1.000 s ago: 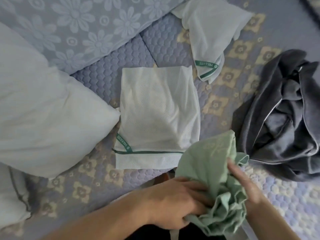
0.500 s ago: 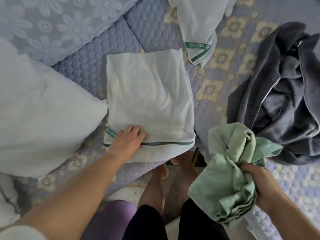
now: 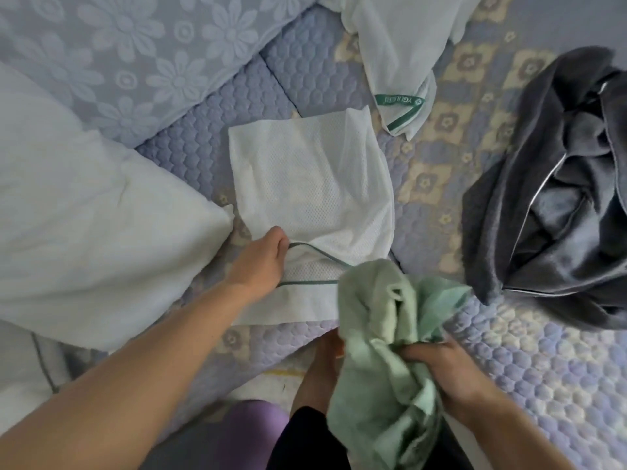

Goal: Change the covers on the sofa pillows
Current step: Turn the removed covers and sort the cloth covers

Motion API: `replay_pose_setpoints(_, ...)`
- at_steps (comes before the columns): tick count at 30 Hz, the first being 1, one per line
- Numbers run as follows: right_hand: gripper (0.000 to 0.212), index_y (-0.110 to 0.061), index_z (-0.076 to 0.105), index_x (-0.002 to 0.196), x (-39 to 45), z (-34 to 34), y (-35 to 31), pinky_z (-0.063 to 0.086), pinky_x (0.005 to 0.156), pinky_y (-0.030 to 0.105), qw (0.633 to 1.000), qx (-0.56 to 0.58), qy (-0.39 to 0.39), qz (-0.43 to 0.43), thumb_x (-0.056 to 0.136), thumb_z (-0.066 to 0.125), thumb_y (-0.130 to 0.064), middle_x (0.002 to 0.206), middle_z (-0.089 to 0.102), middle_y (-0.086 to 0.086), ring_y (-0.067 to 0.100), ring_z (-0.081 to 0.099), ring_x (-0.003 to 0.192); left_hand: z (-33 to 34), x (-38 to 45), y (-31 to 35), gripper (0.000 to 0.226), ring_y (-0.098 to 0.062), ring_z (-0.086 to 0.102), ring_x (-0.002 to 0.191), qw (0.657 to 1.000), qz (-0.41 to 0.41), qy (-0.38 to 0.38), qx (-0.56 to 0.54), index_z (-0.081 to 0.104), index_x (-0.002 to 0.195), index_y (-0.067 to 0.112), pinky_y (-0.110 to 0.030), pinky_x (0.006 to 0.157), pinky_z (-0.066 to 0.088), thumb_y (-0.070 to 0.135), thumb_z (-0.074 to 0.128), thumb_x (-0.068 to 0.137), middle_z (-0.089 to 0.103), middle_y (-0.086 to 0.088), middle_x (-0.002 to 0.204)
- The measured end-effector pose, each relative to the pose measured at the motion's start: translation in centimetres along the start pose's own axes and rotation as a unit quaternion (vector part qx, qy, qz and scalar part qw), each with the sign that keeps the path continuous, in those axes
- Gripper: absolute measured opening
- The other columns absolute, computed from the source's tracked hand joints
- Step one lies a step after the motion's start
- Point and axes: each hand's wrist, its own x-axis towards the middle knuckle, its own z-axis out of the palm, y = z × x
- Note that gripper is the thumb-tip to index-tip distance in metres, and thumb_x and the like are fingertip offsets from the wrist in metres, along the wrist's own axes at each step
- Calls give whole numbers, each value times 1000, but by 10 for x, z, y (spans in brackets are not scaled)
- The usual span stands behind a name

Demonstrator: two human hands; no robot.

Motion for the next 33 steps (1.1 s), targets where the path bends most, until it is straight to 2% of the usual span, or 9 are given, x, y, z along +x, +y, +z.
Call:
replay_pose_setpoints(4,43,-11,70,112,27,61,11,59,82,37,991,-92,-96,-26,74,68,9,104,77,10,28,73,97,-17,-12,18,31,-22,49,68,999,25,-28,18,43,87,21,-37,61,35,41,65,95,51,2,74)
replay_pose_setpoints(7,56,-48,60,121,60,99,20,56,95,32,945,-271,-162,-85,82,68,-10,113,71,-19,1,66,108,-26,-23,24,37,-20,41,57,998,40,40,-5,36,77,21,-39,57,33,41,54,101,43,0,63)
replay_pose_setpoints(10,64,-46,51,137,85,119,9,46,108,32,921,-341,-134,-135,90,52,-3,127,61,-20,1,55,118,-31,-33,24,41,-23,44,53,992,60,97,-52,37,75,13,-46,58,36,40,43,105,43,-6,58)
replay_pose_setpoints(14,62,-33,57,134,109,91,-17,56,94,47,992,-56,-15,-109,83,47,1,128,67,10,27,67,113,-29,-42,-4,36,-24,45,54,993,49,94,-61,39,76,18,-48,58,42,40,55,100,44,1,57)
replay_pose_setpoints(17,44,-10,55,135,108,80,-31,46,104,57,989,147,2,-29,91,54,-12,131,62,25,36,68,103,-24,-51,-22,30,-26,57,66,998,39,47,35,46,88,19,-41,58,45,42,64,95,58,-2,71)
replay_pose_setpoints(20,43,6,63,120,89,86,-39,49,98,48,987,158,8,-2,84,65,-17,107,68,27,29,64,75,-19,-58,-25,15,-23,58,69,998,10,57,27,48,92,22,-38,59,41,25,63,92,62,-2,75)
replay_pose_setpoints(23,33,0,72,90,86,102,-46,61,63,31,992,110,-61,-11,99,40,-2,83,76,17,26,74,67,-22,-68,-9,32,-5,62,79,985,11,74,-155,60,107,34,-31,74,49,7,65,90,68,10,86)
replay_pose_setpoints(28,51,-18,63,129,101,124,-61,55,96,49,968,-172,-152,-97,91,50,13,118,72,12,30,69,110,-30,-67,2,41,-8,66,81,988,32,16,-152,38,140,64,-29,77,54,46,45,104,73,4,93)
replay_pose_setpoints(33,37,-5,60,133,122,117,-82,53,99,49,976,192,-28,-95,101,42,-7,128,66,18,34,66,115,-38,-78,-6,33,1,59,73,987,3,-15,-162,46,128,69,-18,76,50,44,40,106,64,25,80)
